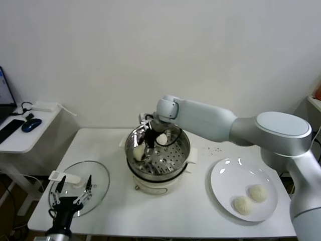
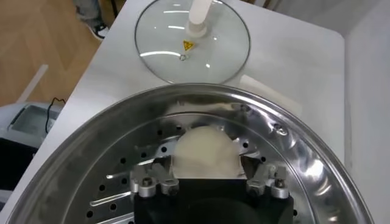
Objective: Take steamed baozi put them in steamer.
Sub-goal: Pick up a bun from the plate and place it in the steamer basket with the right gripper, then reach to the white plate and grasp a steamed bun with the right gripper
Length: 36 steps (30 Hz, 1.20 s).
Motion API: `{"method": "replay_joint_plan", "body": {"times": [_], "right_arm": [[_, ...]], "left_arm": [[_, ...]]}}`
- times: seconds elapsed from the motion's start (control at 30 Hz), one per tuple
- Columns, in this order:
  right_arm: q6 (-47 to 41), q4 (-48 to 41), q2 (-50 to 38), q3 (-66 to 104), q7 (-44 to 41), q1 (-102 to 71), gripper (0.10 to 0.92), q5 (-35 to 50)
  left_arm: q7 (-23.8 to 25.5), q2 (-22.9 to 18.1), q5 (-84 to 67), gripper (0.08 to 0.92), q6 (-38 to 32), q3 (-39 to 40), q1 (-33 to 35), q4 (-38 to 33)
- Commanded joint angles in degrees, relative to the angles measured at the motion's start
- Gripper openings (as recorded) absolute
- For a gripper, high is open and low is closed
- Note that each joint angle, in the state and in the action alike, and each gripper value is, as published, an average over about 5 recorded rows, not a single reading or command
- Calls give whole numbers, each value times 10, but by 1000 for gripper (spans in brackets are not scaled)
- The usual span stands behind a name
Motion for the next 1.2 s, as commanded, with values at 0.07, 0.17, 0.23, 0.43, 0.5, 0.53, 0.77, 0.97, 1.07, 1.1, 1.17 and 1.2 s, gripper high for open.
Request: {"method": "replay_joint_plan", "body": {"times": [0.07, 0.17, 0.23, 0.43, 0.5, 0.53, 0.77, 0.97, 1.07, 1.1, 1.17, 1.2], "right_arm": [[5, 0, -5, 5, -7, 4, 820, -3], [9, 6, -17, 6, -16, 15, 822, -2], [14, 18, -32, 4, -23, 29, 823, 1], [29, 108, -132, -30, -50, 108, 823, 35], [38, 145, -179, -51, -62, 146, 823, 48], [41, 161, -200, -61, -68, 163, 823, 53], [84, 251, -334, -123, -104, 241, 823, 17], [118, 318, -463, -147, -129, 234, 823, -60], [134, 343, -518, -137, -135, 198, 823, -116], [137, 348, -533, -127, -136, 179, 823, -132], [138, 357, -559, -99, -137, 132, 823, -158], [139, 360, -572, -77, -139, 100, 823, -172]], "left_arm": [[0, -1, 1, 823, 0, 0, 1, 0], [0, -1, 1, 823, 0, 0, 2, 0], [-1, -2, 1, 823, 0, 0, 2, -1], [-1, -2, 1, 823, 1, 1, 3, -3], [0, -2, 1, 823, 2, 1, 3, -4], [0, -2, 1, 823, 3, 2, 2, -5], [0, -2, 4, 823, 9, 2, -6, -4], [0, -6, 13, 823, 11, 4, -9, -3], [0, -5, 13, 823, 9, 3, -6, -1], [0, -5, 13, 823, 9, 2, -5, -1], [0, -5, 14, 823, 8, 2, -3, -2], [0, -6, 15, 823, 9, 2, -1, -3]]}}
